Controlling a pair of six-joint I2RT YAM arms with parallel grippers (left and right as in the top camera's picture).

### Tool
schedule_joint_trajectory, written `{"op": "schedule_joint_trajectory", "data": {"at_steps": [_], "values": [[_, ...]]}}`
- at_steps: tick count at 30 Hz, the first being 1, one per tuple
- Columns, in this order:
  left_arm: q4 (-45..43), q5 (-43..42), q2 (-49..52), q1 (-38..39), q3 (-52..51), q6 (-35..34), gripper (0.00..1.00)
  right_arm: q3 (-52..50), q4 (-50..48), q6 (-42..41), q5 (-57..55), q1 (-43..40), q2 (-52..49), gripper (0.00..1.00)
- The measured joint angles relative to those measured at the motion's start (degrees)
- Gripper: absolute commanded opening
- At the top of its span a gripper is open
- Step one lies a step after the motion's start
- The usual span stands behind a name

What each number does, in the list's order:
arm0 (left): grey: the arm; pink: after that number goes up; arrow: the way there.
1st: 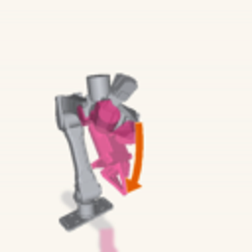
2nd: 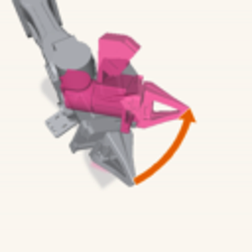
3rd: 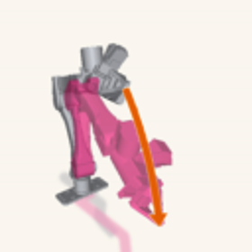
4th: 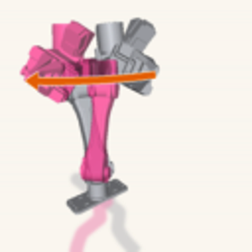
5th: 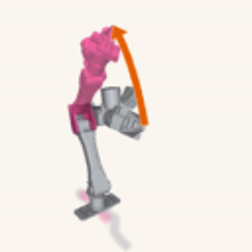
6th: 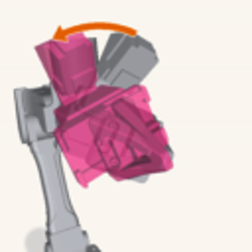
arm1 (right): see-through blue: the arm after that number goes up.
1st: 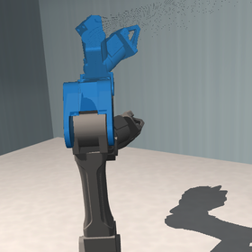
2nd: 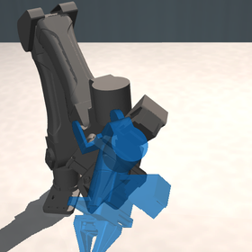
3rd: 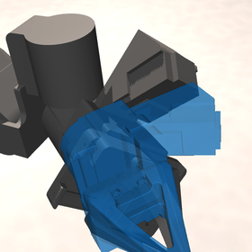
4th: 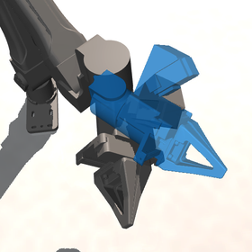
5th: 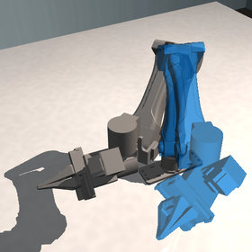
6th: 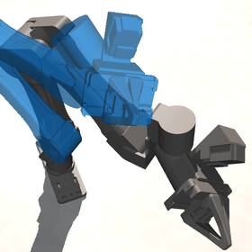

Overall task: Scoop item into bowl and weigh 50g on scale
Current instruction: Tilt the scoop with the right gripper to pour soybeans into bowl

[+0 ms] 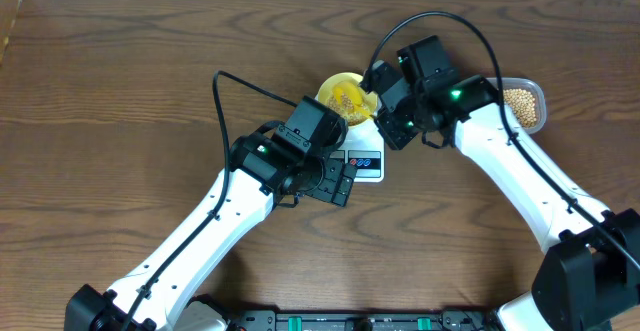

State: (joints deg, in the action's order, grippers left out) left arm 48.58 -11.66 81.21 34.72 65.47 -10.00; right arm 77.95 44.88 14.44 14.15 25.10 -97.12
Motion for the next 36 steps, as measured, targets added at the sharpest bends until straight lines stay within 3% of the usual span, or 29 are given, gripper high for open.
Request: {"op": "schedule_joint_trajectory", "data": {"at_steps": [11,36], "values": [[0.00,0.00,0.00,0.00,0.00,0.00,0.91,0.76,-0.15,2.01,-8.63,1.79,0.00,0.01],[0.00,0.00,0.00,0.00,0.00,0.00,0.90,3.45,0.79,4.92,-14.97,5.18,0.00,0.01]]}}
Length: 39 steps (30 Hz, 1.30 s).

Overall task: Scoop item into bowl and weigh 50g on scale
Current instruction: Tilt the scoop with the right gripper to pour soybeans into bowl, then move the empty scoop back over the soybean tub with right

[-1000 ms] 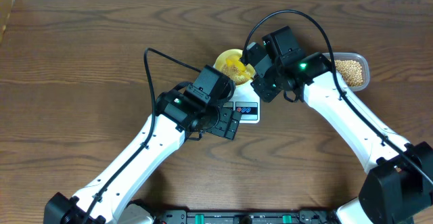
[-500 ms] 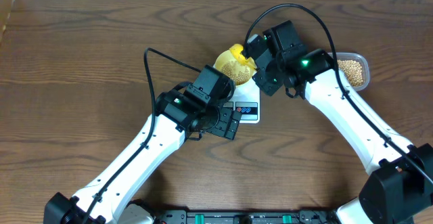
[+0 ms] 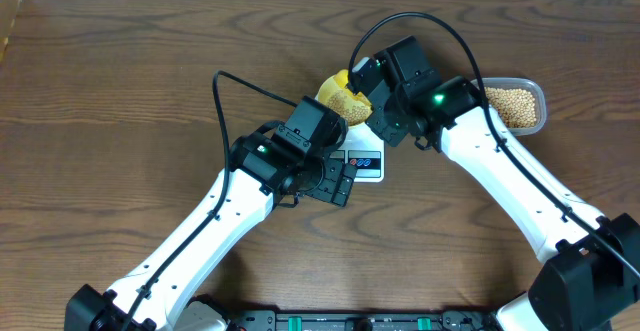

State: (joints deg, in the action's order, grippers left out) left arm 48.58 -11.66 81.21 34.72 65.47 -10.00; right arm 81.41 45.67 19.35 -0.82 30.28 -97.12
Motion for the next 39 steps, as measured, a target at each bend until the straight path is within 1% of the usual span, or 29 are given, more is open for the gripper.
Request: {"op": "schedule_joint_trajectory", "data": {"at_steps": [10,16,22,29,36,39], "values": [[0.00,0.00,0.00,0.00,0.00,0.00,0.91,0.00,-0.04,0.15,-1.03,0.17,0.00,0.01],[0.00,-0.02,0.00,0.00,0.00,0.00,0.91,0.39,0.02,-2.56,0.92,-0.74,0.00,0.01],[0.00,-0.02,0.00,0.00,0.00,0.00,0.91,4.33,1.77,-5.95,3.52,-3.85,0.00,0.01],[0.00,0.00,0.00,0.00,0.00,0.00,0.91,10.86,8.13,-9.38,1.57,-7.43,0.52,0.01],[0.00,0.00,0.00,0.00,0.00,0.00,0.91,11.50,18.51,-16.00,-4.39,-11.26,1.62,0.01],[-0.02,0.00,0.00,0.00,0.00,0.00,0.91,11.50,21.27,-18.88,-5.81,-12.81,1.62,0.01]]}}
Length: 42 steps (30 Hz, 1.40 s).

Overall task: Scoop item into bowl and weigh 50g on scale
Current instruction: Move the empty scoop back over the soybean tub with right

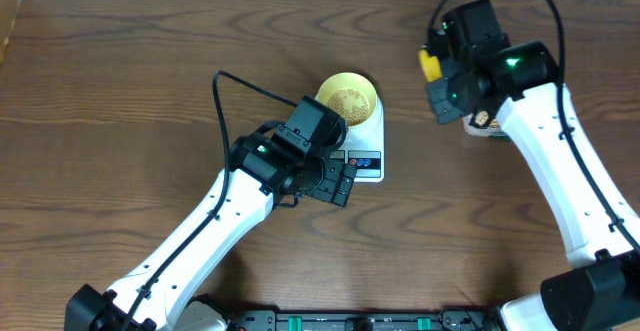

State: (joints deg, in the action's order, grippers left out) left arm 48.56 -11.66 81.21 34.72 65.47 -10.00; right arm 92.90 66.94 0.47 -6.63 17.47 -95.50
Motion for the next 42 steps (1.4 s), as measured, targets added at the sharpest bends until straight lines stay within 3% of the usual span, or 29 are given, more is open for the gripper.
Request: {"op": "schedule_joint_trajectory", "data": {"at_steps": [18,28,42], "values": [[0.02,0.00,0.00,0.00,0.00,0.00,0.91,-0.96,6.99,-18.16,-11.26,-12.13,0.00,0.01],[0.02,0.00,0.00,0.00,0.00,0.00,0.91,-7.21,4.17,-20.02,-10.84,-12.96,0.00,0.01],[0.02,0.00,0.00,0.00,0.00,0.00,0.91,-7.91,0.96,-20.00,-9.20,-12.90,-0.02,0.01]]}}
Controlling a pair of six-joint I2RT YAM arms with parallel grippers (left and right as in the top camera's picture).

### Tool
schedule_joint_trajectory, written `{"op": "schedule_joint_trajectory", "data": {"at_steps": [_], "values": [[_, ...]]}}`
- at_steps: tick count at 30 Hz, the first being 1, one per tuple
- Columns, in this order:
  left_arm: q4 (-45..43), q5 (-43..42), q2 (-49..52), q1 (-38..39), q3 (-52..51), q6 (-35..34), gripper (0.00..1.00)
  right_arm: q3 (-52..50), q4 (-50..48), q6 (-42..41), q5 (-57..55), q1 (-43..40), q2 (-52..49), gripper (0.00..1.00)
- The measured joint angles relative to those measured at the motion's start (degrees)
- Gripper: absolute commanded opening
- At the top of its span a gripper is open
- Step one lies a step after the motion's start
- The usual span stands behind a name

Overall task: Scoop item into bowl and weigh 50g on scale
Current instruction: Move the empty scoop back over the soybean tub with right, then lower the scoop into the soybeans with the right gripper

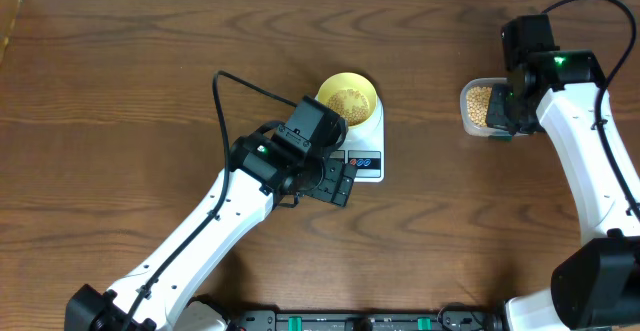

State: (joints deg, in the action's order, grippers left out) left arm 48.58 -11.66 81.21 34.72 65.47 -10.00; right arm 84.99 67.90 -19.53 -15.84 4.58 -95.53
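A yellow bowl (348,99) with a small heap of tan grains stands on the white scale (366,161), whose display faces the front. At the right sits a clear container (478,106) of tan grains. My right gripper (508,119) points down into the container's right part. Its wrist hides the fingers, and no scoop shows there. My left gripper (338,182) rests just left of the scale's display, and its dark fingers look spread with nothing between them.
The left arm's black cable (235,81) loops over the table left of the bowl. The wooden table (120,121) stretches wide to the left. A black rail (360,321) runs along the front edge.
My right gripper, then left of the container with a yellow scoop showing at its tip, has moved right and now points into the container. The scoop no longer shows. The left arm is unmoved.
My right gripper was at the bowl on the scale with the yellow scoop, and stayed over the bowl a moment later. Then it was off to the right beside the grain container, leaving grains in the bowl. Now it is in the container.
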Motion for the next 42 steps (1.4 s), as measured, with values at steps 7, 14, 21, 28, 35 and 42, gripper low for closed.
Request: {"op": "schedule_joint_trajectory", "data": {"at_steps": [7,14,21,28,35,42], "values": [[0.00,0.00,0.00,0.00,0.00,0.00,0.91,-1.29,0.04,0.00,0.02,0.07,-1.09,0.01],[0.00,0.00,0.00,0.00,0.00,0.00,0.91,-4.87,-2.89,-0.02,1.11,0.07,-1.51,0.01],[0.00,0.00,0.00,0.00,0.00,0.00,0.91,-6.84,-6.64,-0.02,2.75,0.04,-1.60,0.01],[0.00,0.00,0.00,0.00,0.00,0.00,0.91,-8.92,-8.76,-0.02,5.68,-0.17,-1.60,0.01],[0.00,0.00,0.00,0.00,0.00,0.00,0.91,-9.07,-10.25,0.02,9.94,-0.42,-1.60,0.01],[0.00,0.00,0.00,0.00,0.00,0.00,0.91,-9.09,-10.36,0.24,14.27,-1.92,-1.60,0.01]]}}
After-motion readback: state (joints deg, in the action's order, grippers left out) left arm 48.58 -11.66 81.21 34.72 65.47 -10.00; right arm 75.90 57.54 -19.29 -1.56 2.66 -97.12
